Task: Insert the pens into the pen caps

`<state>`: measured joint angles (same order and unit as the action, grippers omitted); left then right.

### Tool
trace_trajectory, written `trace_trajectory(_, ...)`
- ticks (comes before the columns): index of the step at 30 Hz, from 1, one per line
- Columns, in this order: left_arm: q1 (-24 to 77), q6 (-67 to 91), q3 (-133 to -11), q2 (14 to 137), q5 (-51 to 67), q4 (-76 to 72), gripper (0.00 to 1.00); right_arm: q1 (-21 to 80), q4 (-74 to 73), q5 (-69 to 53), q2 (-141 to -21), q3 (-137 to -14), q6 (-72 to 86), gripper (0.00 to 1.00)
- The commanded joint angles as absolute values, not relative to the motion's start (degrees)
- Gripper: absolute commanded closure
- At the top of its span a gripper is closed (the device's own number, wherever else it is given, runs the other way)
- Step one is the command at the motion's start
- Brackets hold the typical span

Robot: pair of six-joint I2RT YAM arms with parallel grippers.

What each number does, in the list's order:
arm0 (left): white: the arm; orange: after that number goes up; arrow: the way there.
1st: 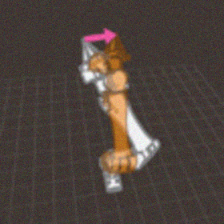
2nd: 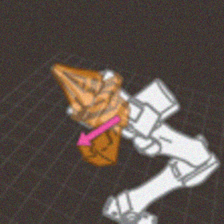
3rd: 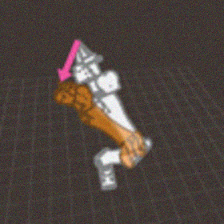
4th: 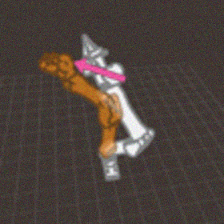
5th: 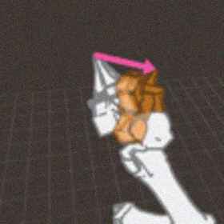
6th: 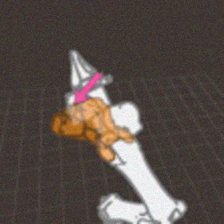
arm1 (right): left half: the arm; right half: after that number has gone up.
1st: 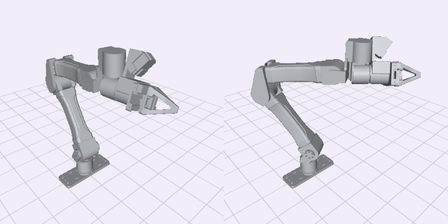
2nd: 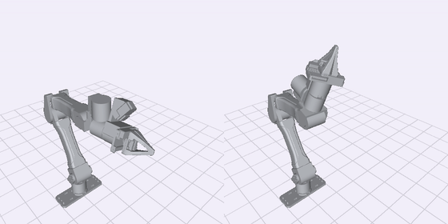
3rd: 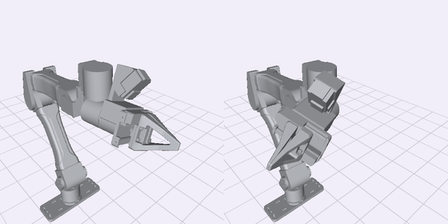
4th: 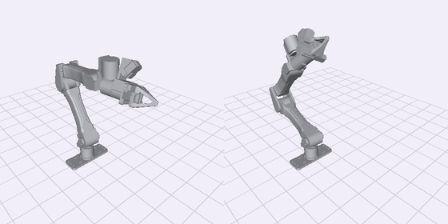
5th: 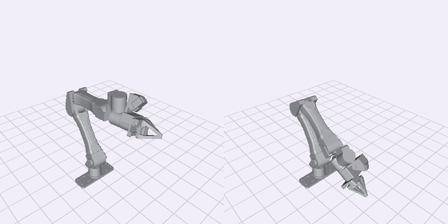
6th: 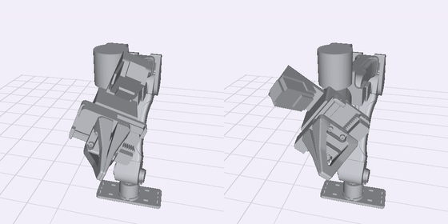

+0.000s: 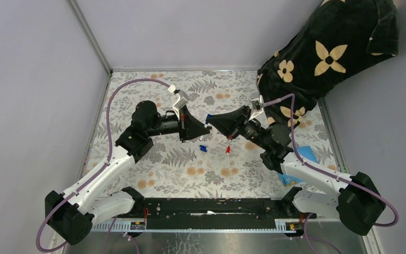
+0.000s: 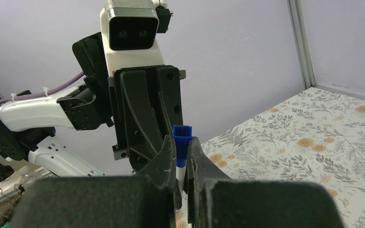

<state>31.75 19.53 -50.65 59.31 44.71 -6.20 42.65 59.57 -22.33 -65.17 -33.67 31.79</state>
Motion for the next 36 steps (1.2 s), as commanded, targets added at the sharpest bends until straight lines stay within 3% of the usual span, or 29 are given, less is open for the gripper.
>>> trace_trajectory(1, 30.06, 19.33, -57.82, 57.15, 35.08, -28.3, 1.0, 46.93, 41.98, -35.99, -68.27, -25.61, 31.84, 1.0)
trace_trajectory(6, 30.03, 17.96, -57.33, 57.71, 36.94, -25.08, 1.0, 46.8, 41.59, -32.05, -65.5, -27.85, 31.92, 1.0)
trace_trajectory(11, 30.15, 16.23, -54.87, 56.87, 38.65, -19.83, 1.0, 46.58, 34.32, -27.38, -62.3, -38.23, 26.12, 0.85)
trace_trajectory(16, 30.1, 15.63, -52.46, 55.07, 37.88, -17.52, 1.0, 46.49, 35.15, -23.84, -59.91, -42.22, 25.45, 0.63)
trace_trajectory(24, 30.15, 13.55, -51.45, 54.13, 34.55, -13.55, 1.0, 46.49, 34.76, -19.97, -53.98, -40.66, 24.04, 0.52)
trace_trajectory(29, 30.14, 13.25, -51.78, 54.58, 25.92, -5.9, 1.0, 46.49, 25.49, -10.74, -53.18, -40.52, 21.53, 0.51)
trace_trajectory(36, 29.99, 14.83, -53.18, 59.73, 4.72, 12.65, 1.0, 46.45, 11.4, -2.13, -58.78, -43.21, 21.36, 0.45)
